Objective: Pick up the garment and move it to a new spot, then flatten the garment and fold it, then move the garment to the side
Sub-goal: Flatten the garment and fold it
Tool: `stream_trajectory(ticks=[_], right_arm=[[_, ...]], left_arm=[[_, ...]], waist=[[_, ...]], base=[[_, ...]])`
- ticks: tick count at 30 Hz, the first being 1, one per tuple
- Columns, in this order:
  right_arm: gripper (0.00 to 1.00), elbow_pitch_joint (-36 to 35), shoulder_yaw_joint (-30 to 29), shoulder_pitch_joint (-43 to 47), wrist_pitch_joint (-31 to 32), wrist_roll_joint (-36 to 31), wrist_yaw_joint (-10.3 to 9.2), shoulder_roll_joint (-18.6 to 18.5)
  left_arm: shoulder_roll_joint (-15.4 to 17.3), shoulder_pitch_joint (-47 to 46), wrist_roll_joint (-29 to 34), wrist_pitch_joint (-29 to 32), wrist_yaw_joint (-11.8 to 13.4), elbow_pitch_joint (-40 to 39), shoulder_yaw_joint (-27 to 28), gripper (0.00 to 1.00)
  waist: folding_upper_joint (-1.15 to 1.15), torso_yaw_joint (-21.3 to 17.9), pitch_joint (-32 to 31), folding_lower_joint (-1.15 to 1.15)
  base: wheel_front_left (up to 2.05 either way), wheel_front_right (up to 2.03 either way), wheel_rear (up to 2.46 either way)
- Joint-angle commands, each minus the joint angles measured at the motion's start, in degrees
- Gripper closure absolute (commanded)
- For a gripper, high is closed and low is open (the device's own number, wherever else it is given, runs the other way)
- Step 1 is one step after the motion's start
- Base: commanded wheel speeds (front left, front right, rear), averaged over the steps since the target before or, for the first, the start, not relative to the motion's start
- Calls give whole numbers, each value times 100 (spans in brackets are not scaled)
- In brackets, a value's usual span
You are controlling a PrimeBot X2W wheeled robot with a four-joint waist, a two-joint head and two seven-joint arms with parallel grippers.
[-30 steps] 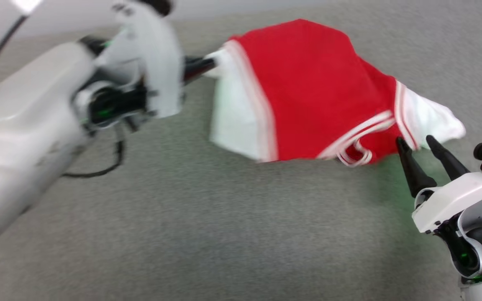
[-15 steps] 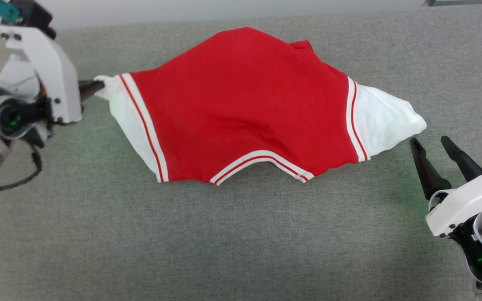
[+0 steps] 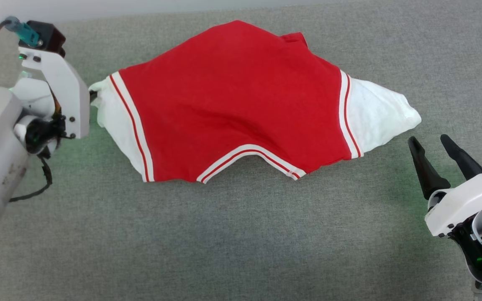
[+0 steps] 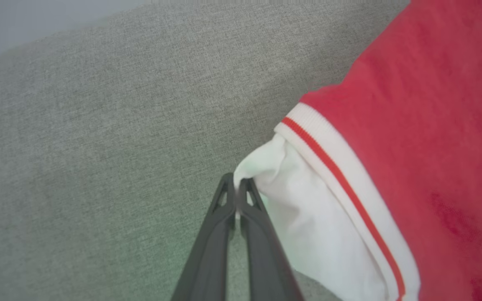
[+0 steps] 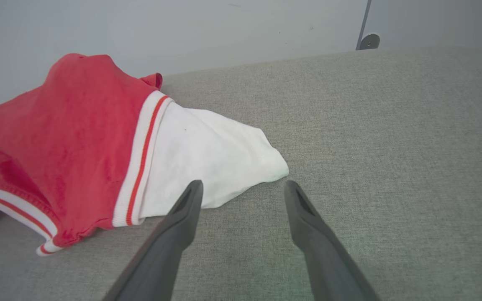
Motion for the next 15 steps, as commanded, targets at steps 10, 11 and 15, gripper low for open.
stream_trajectory(ticks=[10,11,15], right_arm=[[0,86,191,33,123,-137,-4,-239],[0,102,220,27,162,-147,-4,-286],[0,182,363,-67,355,-155,-4,-553]], left_arm=[[81,238,-197,-872,-9,-342,119,0],[110,295,-258,-1041,-9,-439,173,0],[265,601,-343,-1917,-9,-828,335,0]], waist=[[0,181,-322,0],[0,212,-368,0],[0,347,-523,0]], base=[[0,0,0],[0,0,0],[0,0,0]])
